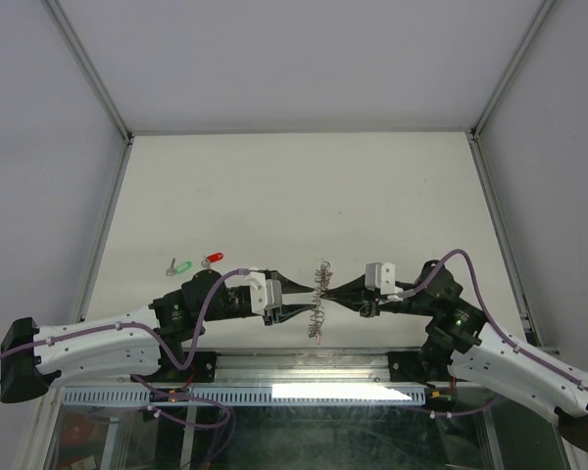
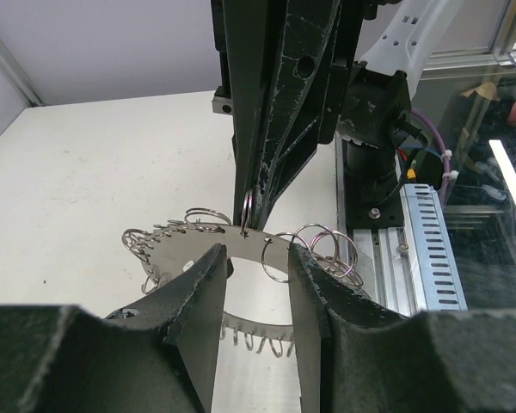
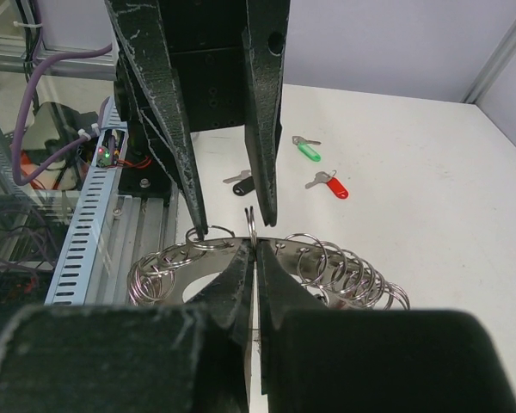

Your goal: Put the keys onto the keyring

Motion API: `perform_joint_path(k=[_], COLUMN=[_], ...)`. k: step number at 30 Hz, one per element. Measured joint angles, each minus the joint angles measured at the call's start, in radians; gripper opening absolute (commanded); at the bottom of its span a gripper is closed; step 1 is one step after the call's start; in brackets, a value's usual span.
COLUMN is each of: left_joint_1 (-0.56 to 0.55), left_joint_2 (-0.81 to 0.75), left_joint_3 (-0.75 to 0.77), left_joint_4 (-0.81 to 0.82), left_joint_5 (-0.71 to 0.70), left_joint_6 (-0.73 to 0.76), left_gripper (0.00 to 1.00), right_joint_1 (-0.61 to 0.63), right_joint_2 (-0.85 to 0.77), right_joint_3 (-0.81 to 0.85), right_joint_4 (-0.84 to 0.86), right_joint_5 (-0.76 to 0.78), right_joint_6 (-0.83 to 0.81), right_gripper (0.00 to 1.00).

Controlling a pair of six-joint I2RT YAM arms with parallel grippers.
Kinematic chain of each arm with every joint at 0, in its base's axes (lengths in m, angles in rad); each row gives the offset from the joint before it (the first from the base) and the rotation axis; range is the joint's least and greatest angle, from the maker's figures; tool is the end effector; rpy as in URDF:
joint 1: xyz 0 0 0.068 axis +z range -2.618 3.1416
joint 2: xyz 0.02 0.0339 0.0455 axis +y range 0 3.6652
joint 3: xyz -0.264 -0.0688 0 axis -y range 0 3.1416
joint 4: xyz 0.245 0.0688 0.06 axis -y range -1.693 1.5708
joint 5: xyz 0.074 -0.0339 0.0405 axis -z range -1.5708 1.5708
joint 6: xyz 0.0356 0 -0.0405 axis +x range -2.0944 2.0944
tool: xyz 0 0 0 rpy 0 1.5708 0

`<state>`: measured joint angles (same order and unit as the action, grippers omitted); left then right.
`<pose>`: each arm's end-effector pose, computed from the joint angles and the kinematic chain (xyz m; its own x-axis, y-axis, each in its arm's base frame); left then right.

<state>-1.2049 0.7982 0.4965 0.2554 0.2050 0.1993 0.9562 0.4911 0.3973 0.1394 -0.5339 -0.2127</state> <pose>0.0634 -0.1858 0.2820 0.1792 0.0741 -0.9810 0.9707 0.1487 0.1885 0.0667 0.1259 0.2796 0.2360 0.0193 -0.9716 -0.9684 0.0871 -0.2336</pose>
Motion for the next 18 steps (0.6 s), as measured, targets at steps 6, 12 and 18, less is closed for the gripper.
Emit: perform_joint_path(k=[6,12,18], left_joint_1=[0.0,0.0,0.0], left_joint_2=[-0.003,-0.003,0.008], left_joint_3=[0.0,0.0,0.0], left_joint_4=[0.006,0.019,0.03], left_joint_5=[0.0,0.006,0.007], left_joint_6=[0.0,0.0,0.0], left_gripper=[0.31,0.28,0.26], right_joint_1=[0.0,0.0,0.0], right_joint_2=[0.0,0.0,0.0], right_joint_3=[0.003,0.006,0.013], right_joint_4=[-0.019,-0.036,-0.041], right_joint_5=[-0.011,-0.026,-0.032], right_joint_6=[-0.004,-0.003,-0.004], right_gripper=[0.0,0.0,0.0])
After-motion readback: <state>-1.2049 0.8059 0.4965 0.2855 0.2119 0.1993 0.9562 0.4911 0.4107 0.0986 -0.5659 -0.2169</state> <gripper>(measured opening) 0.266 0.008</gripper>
